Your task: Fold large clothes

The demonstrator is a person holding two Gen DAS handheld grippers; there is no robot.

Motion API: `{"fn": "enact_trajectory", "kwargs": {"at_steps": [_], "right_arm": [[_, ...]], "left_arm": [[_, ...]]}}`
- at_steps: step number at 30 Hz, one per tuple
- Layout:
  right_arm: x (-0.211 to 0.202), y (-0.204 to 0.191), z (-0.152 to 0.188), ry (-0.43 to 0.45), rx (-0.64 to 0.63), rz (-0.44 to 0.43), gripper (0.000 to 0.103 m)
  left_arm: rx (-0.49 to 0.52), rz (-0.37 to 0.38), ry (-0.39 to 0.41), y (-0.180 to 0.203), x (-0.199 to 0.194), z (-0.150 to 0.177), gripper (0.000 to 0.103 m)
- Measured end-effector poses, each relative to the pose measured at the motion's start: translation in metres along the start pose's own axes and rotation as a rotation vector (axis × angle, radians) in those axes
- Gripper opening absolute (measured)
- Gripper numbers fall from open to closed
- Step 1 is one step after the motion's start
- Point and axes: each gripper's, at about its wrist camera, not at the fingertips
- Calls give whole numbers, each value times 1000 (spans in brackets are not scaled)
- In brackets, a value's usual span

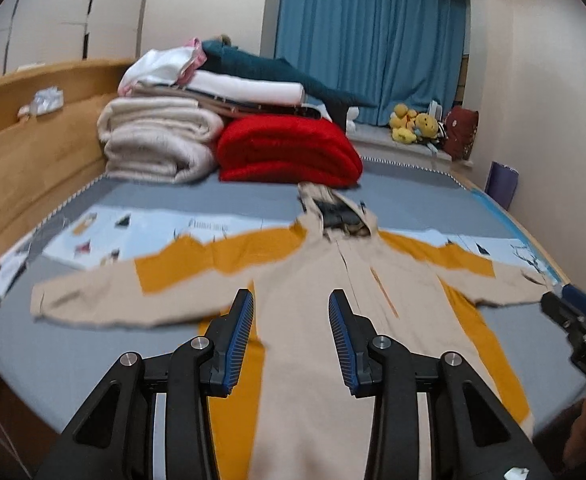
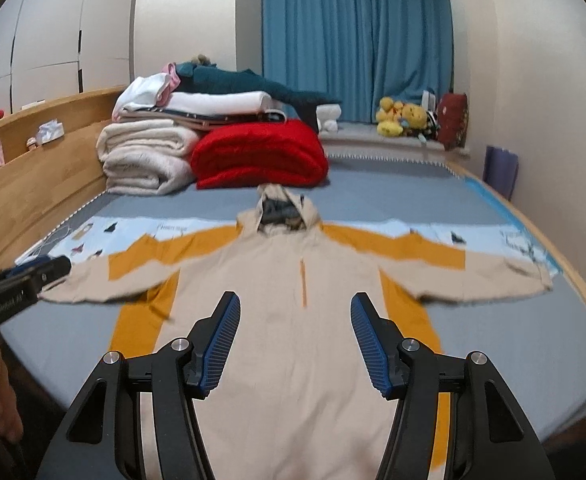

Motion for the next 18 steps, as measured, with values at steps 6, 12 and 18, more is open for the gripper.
{"fn": "enact_trajectory", "kwargs": {"at_steps": [6,12,18], "right_arm": [[43,1,-55,66,-20,-7,55],[97,-2,-107,121,-34,-29,55],[155,3,-130,130,-54,-50,55]], "left_arm": [[58,20,0,-20,59,-38,36],[-36,-14,-85,-85,130,-42,37],[-120,-159,-210,-180,194,0,28]]}}
Point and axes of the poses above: each gripper's, at about its wrist camera, not at the fingertips, and x roughly the way its jaws point, y to its right, z to its underside, and after that the axes turned 4 degrees about x, right-handed
